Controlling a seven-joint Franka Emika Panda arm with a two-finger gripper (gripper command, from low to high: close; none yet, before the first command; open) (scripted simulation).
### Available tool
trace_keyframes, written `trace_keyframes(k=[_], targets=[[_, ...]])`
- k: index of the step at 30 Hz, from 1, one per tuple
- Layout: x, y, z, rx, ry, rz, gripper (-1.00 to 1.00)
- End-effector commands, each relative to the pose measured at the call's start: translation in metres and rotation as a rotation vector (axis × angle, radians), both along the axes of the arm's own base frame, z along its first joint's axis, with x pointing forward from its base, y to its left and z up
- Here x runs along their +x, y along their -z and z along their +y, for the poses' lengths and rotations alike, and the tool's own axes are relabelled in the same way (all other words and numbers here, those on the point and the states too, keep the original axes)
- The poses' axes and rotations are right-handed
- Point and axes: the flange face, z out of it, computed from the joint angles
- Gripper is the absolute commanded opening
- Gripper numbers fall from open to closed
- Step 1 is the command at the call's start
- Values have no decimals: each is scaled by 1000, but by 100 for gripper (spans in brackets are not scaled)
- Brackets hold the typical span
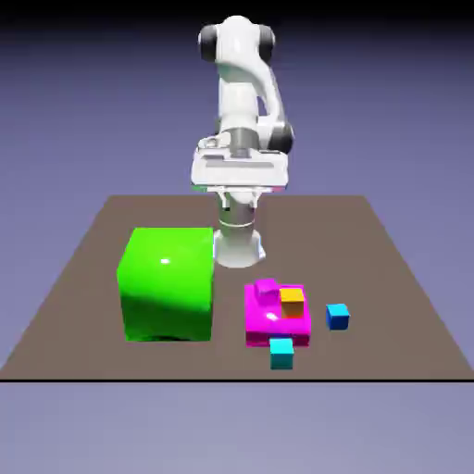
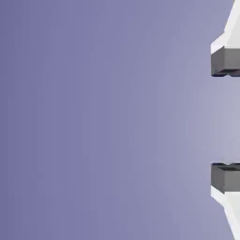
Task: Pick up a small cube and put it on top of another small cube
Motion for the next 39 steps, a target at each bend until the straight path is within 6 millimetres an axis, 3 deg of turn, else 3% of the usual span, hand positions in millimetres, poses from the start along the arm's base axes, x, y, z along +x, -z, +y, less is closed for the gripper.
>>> trace_keyframes(k=[1, 9, 16, 23, 25, 30, 31, 32, 33, 38, 39], targets=[[7, 8, 3, 3, 0, 34, 0], [59, 82, 34, 18, 8, 303, 0], [88, 162, 64, 19, 24, 538, 0], [99, 252, 94, 7, 48, 770, 0], [99, 255, 95, 6, 49, 776, 0], [98, 324, 95, 6, 49, 776, 0], [98, 325, 95, 6, 49, 776, 0], [98, 325, 95, 6, 49, 776, -100], [98, 325, 95, 6, 49, 776, -100], [99, 255, 95, 6, 49, 776, -100], [109, 237, 88, 6, 47, 754, -100]])
